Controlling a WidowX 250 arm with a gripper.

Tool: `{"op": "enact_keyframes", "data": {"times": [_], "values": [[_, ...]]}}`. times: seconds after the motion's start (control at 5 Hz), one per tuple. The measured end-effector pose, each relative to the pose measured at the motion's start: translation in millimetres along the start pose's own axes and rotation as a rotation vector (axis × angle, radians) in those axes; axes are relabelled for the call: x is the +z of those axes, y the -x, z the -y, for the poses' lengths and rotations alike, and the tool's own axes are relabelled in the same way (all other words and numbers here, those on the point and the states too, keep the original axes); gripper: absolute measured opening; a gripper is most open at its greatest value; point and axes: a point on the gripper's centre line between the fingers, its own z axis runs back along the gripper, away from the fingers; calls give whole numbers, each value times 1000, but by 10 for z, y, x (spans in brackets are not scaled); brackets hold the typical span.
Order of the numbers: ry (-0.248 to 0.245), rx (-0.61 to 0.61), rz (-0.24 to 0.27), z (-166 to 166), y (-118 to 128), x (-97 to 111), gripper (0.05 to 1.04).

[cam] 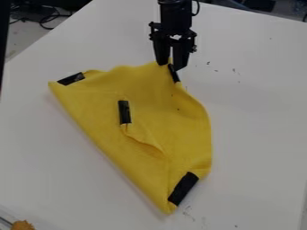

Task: Unfold the cloth from the left to the right

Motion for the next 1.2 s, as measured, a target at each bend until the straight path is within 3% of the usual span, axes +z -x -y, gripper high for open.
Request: {"op": "enact_keyframes", "data": {"times": [0.2, 0.6, 0.8, 1.0, 1.2], "values": [[4, -20, 0, -8, -58, -6, 991], [1, -104, 9, 132, -248, 21, 1001], [-35, -59, 30, 143, -104, -90, 1001], [-107, 62, 135, 186, 65, 120, 1001], [-135, 221, 152, 202, 235, 106, 1001]]}}
